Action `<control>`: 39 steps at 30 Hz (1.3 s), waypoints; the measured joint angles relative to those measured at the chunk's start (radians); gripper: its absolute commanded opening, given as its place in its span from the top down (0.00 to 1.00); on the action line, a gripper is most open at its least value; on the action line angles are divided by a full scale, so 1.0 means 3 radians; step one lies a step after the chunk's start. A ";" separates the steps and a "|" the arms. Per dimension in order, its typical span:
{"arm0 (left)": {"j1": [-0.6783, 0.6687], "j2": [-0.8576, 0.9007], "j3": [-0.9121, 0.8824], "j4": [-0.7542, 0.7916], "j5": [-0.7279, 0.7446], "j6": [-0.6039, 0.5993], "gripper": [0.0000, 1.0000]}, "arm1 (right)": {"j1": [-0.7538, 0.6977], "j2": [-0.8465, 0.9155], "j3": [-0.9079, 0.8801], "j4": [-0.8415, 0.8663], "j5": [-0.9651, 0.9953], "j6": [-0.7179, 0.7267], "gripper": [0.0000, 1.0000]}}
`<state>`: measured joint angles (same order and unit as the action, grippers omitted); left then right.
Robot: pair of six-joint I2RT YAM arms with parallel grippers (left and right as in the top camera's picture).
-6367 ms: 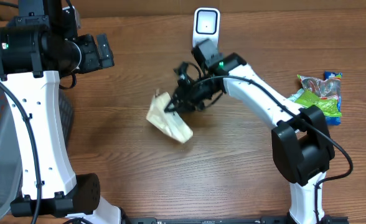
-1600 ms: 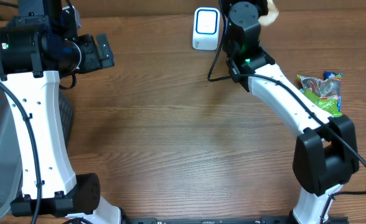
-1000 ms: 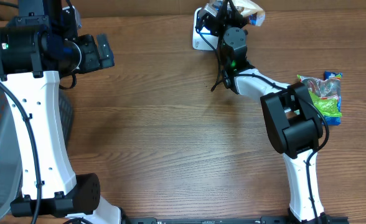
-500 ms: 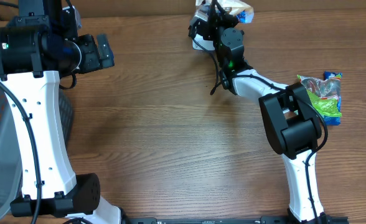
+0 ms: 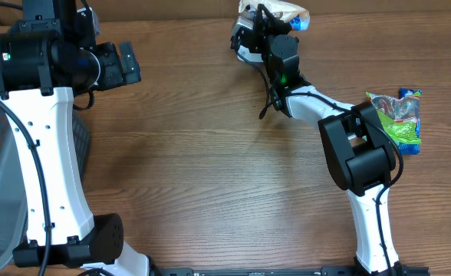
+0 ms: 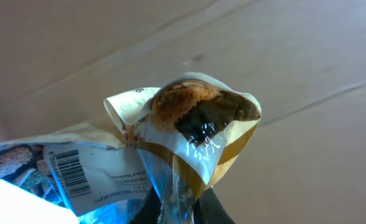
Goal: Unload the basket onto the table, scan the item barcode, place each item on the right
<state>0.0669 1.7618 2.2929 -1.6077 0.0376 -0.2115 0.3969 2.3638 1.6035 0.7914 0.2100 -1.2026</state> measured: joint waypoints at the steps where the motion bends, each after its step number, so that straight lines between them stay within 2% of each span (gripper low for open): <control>1: 0.0000 0.0000 0.0000 -0.0001 -0.0001 0.0000 0.00 | 0.0005 0.0000 0.0000 0.0117 0.0014 -0.0022 0.96; 6: 0.0000 0.0000 0.0000 -0.0001 0.0000 0.0000 0.00 | 0.0097 0.0000 0.0000 0.0824 0.0156 -0.0094 0.96; 11: 0.0000 0.0000 0.0000 -0.0001 0.0000 0.0000 0.00 | 0.0287 -0.0015 0.0000 0.0668 0.0354 -0.0107 0.96; 15: 0.0000 0.0000 0.0000 0.0000 0.0000 0.0000 0.00 | 0.0439 -0.0151 -0.0036 0.0132 0.0559 -0.0033 0.96; 16: 0.0000 0.0000 0.0000 -0.0001 0.0000 0.0000 0.00 | 0.0472 -0.0240 -0.0043 -0.0127 0.0579 0.0006 0.96; 19: 0.0000 0.0000 0.0000 0.0000 0.0000 0.0000 0.00 | 0.0561 -0.0698 -0.0070 -0.1396 0.0495 0.0304 0.96; 21: 0.0000 0.0000 0.0000 0.0000 0.0001 0.0000 0.00 | 0.0599 -0.1062 -0.0080 -0.2257 0.0276 0.0656 0.96; 25: 0.0000 0.0000 0.0000 -0.0001 0.0011 0.0000 0.00 | 0.0618 -0.1723 -0.0084 -0.3264 -0.0225 0.1532 0.96; 32: 0.0000 0.0000 0.0000 -0.0001 0.0011 0.0000 0.00 | 0.0291 -0.2504 -0.0072 -0.4340 -0.0940 0.3198 0.96; 36: 0.0000 0.0000 0.0000 -0.0001 0.0010 0.0000 0.00 | -0.0380 -0.2722 -0.0066 -0.5104 -0.1073 0.4209 0.96; 39: 0.0000 0.0000 0.0000 0.0000 0.0010 0.0000 0.00 | -0.1132 -0.2726 -0.0067 -0.5782 -0.1094 0.4925 0.96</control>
<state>0.0669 1.7618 2.2929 -1.6077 0.0406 -0.2115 0.0574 1.5459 1.5833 -0.9432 -0.1181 0.2749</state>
